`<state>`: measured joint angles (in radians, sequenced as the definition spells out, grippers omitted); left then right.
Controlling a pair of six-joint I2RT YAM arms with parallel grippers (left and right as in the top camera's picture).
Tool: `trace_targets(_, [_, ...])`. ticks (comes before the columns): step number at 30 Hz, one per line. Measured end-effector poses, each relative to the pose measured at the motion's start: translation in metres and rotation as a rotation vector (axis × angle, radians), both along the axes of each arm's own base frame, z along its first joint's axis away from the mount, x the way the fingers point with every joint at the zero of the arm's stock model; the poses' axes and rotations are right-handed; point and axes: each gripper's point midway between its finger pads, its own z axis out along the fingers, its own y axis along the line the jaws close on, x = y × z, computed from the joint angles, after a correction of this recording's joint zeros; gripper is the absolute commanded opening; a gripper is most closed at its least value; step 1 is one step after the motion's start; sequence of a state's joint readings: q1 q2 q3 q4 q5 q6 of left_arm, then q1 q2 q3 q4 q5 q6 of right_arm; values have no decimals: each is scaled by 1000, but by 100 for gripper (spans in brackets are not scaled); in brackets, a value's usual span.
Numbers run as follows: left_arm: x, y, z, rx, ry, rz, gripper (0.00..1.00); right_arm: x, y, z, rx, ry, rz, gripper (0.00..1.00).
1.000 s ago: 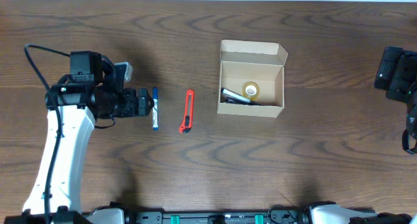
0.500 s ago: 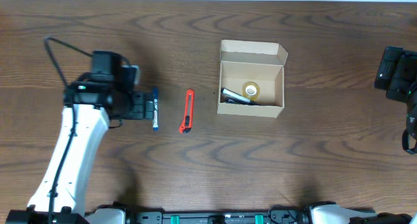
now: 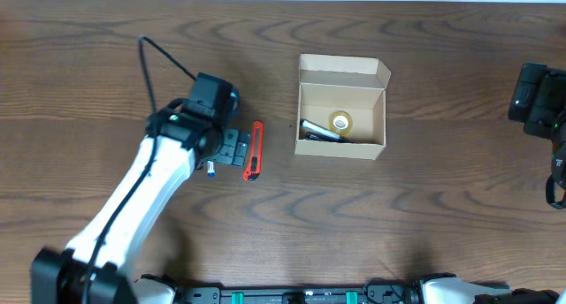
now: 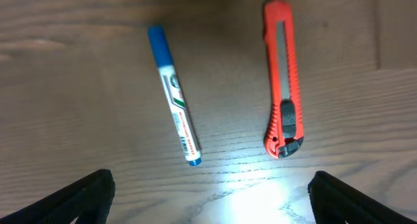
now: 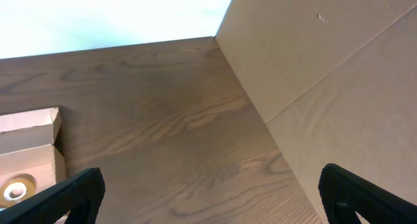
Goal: Pack container
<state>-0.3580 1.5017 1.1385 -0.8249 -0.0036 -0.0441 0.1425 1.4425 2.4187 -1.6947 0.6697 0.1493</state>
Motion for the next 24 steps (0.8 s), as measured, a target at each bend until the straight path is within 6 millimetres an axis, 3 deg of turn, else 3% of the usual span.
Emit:
trace_targets(6, [1,-10,-26,8,66,-13,96,0,0,0,0,0,0,99])
trace_targets(15, [5,-34,-24,-41,33,-61,100,0,0,0,0,0,0,99])
trace_targets(24, [5,-41,-24,-54,26,-76,100,0,0,0,0,0,0,99])
